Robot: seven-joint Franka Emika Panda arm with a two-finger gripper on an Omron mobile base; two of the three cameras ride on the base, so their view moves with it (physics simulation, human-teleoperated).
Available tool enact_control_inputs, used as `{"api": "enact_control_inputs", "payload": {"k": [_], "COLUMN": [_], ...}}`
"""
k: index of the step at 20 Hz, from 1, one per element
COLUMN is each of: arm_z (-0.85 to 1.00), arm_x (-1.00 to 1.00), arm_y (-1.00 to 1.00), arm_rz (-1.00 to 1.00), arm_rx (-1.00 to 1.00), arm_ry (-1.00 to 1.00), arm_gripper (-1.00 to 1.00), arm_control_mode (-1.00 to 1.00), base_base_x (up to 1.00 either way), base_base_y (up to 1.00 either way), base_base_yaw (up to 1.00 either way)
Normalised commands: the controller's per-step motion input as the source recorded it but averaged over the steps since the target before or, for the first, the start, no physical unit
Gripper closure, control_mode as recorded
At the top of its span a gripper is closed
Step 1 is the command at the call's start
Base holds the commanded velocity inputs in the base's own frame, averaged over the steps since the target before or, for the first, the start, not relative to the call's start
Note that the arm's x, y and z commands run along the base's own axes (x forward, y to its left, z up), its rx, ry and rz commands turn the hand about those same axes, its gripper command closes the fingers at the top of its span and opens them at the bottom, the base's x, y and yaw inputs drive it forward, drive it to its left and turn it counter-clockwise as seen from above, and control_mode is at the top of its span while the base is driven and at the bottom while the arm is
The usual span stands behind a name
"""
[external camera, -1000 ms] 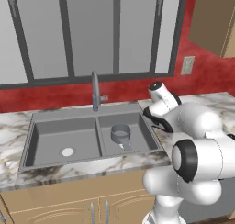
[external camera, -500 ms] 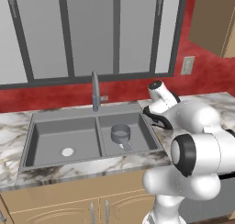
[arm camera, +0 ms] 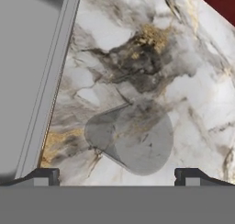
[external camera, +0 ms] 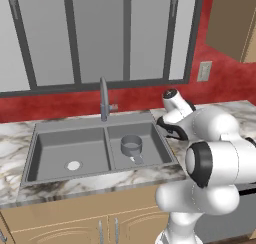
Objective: Move any existing items from the left basin to the right basin for drying. Then move the glass cup from the counter to the left basin of the sink for washing.
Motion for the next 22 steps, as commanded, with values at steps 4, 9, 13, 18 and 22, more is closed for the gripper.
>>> {"api": "enact_control_inputs", "payload": {"k": [4,9,13,18,22], "arm_z": [-0.08,-0.12,-0.14,-0.13,-0.13], "arm_x": [0.04,0.05,0.11,0.14,0.11], "arm_y": [-0.08,-0.04,-0.01,0.0,0.0], "arm_rz": [0.07,0.06,0.05,0.05,0.04], "arm_rx": [0.0,0.0,0.0,0.0,0.0], "arm_ry": [0.0,0.0,0.0,0.0,0.0], "arm_gripper": [-1.0,-1.0,-1.0,-1.0,-1.0], "arm_control_mode": [-1.0,-1.0,-1.0,-1.0,-1.0], "base_base_x": [0.0,0.0,0.0,0.0,0.0], "base_base_y": [0.0,0.0,0.0,0.0,0.0], "base_base_yaw": [0.0,0.0,0.0,0.0,0.0]}}
